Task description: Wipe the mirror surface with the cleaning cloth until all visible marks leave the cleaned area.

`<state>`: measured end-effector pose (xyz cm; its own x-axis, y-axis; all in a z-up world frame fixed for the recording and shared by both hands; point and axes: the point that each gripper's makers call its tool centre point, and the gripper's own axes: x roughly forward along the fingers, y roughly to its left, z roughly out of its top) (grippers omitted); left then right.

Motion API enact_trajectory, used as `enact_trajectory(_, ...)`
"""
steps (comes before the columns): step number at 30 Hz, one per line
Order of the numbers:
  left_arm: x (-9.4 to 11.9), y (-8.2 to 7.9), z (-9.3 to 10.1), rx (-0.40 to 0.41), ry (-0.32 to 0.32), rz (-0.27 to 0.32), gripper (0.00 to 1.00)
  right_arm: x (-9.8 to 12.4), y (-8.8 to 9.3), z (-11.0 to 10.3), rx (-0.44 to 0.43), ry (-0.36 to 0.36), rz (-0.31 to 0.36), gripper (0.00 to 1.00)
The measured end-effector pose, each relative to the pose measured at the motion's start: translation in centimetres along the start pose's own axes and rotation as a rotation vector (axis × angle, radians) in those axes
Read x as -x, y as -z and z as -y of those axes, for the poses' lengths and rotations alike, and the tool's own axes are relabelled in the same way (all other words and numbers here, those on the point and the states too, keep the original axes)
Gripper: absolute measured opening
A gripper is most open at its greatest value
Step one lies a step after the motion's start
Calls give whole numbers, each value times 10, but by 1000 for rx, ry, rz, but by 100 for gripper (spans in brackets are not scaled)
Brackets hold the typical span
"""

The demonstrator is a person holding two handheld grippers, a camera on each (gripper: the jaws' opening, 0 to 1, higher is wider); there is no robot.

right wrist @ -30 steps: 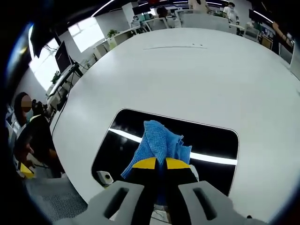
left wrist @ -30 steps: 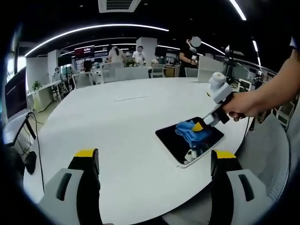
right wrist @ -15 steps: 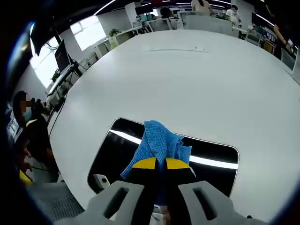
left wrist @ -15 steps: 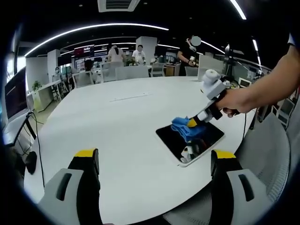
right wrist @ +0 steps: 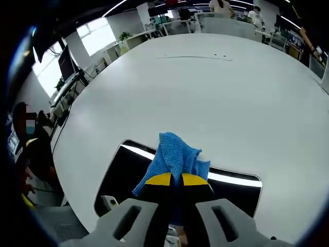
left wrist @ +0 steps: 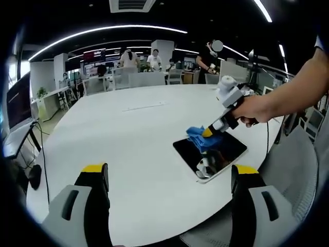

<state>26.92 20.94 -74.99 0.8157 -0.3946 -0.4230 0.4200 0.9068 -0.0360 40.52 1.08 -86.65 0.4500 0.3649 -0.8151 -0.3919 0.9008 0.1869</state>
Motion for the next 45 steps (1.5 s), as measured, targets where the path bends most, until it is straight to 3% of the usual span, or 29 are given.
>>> enact_trajectory(16, 6, -2, 2, -17, -16, -11, 99, 2, 1, 2, 12, -14, 3, 0)
enact_trajectory(23, 7, -10, 5, -39, -18, -4, 99, 6, 4, 13, 13, -5, -6, 0)
enact_trajectory(45, -2, -14, 14, -42, 2, 2, 99, 18, 10, 48, -18, 34, -8, 0)
